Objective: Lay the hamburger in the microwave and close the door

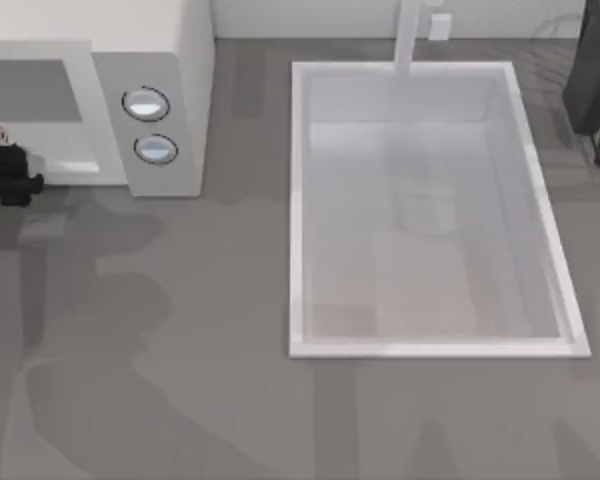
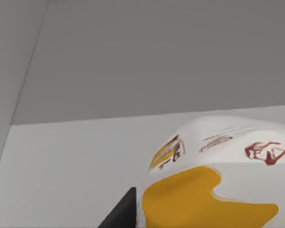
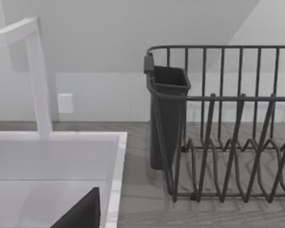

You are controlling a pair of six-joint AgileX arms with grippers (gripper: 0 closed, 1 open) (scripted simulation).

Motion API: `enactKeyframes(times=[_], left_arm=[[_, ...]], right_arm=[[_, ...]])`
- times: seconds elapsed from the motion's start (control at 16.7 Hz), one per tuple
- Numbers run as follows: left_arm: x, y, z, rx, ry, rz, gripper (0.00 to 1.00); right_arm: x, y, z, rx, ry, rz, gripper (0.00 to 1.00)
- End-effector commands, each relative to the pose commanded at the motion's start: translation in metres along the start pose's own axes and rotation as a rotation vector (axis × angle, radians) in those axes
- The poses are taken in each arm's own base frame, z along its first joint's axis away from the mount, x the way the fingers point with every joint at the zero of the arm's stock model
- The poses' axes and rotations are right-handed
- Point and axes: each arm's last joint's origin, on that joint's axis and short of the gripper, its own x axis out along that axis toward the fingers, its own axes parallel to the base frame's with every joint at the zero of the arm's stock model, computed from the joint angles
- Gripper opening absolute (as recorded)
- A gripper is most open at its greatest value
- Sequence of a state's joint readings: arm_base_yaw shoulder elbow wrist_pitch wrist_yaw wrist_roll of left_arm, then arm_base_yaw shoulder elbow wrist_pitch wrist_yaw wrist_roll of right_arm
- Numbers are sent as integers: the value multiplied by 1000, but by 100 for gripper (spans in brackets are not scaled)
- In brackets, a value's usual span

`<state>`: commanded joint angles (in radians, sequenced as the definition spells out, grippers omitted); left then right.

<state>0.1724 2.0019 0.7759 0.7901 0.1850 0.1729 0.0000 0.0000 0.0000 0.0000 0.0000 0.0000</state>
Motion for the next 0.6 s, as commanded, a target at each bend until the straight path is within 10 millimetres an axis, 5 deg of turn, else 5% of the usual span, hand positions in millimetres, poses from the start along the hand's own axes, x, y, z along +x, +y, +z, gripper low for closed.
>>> enactKeyframes(times=[0.6], left_arm=[[0, -2, -4, -71, -80, -6, 0]], right_arm=[[0, 0, 0, 0, 0, 0, 100]])
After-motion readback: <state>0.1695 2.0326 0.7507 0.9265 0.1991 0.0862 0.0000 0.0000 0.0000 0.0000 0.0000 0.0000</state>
